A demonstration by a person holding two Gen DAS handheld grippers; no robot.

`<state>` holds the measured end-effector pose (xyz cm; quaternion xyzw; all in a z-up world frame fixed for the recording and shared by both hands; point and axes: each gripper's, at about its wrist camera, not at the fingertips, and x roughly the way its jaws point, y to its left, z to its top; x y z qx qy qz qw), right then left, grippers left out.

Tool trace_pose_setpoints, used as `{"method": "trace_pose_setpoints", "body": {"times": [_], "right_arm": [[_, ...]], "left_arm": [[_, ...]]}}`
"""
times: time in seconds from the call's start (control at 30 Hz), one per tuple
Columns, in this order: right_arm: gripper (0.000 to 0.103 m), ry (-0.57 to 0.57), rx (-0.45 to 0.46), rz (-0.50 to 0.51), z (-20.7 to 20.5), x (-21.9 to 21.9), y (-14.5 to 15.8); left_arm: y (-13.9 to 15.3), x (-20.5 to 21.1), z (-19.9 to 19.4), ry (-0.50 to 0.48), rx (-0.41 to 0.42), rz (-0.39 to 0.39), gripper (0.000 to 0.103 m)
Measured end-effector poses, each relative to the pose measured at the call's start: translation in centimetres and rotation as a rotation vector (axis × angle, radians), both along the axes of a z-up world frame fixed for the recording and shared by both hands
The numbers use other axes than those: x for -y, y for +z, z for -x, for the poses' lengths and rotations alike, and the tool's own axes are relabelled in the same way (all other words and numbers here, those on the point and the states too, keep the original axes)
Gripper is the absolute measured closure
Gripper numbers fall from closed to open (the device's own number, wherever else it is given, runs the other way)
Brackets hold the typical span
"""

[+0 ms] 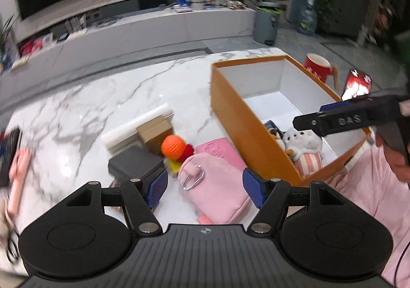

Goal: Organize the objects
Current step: 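Move the left gripper to the pink bag while the right moves to the pink wallet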

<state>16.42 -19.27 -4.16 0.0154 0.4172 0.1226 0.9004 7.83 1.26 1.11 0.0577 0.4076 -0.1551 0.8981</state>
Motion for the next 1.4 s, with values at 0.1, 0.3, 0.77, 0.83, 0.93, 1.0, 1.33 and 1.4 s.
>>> {"method": "trace_pose_setpoints", "body": {"times": [0.1, 0.3, 0.77, 0.83, 0.93, 1.0, 1.33, 1.4], "right_arm": [[0.040, 0.086, 0.059, -0.026, 1.0, -1.9, 1.7], [0.066, 0.278, 0.066, 0.016, 1.8, -6.9, 1.9], [0.078, 0.507, -0.186, 0.298, -3.5, -14.4, -4.3], [0.077, 0.500, -0.205, 0.324, -4.2, -15.1, -4.9], [0.078, 0.492, -0.250, 0.329, -5.5, -15.6, -5.7], [0.078, 0.481, -0.290, 0.316, -6.3, -15.8, -6.2], [0.095, 0.446, -0.360, 0.189, -7.0, -16.0, -5.9], [0.095, 0.449, -0.367, 0.150, -6.7, -16.5, -5.9]], "left_arm": [[-0.4, -2.0, -0.1, 0.066, -0.030, 0.067, 0.026], [-2.2, -4.1, -0.6, 0.126, -0.094, 0.176, 0.026], [-8.2, -2.9, -5.0, 0.075, -0.241, 0.170, 0.062], [-8.8, -2.8, -5.5, 0.064, -0.256, 0.162, 0.069], [-9.6, -2.7, -6.0, 0.041, -0.279, 0.166, 0.073], [-10.1, -2.6, -6.4, 0.024, -0.303, 0.174, 0.076], [-10.2, -3.6, -6.2, 0.034, -0.323, 0.122, 0.083], [-10.1, -4.7, -6.1, 0.049, -0.344, 0.163, 0.083]]}}
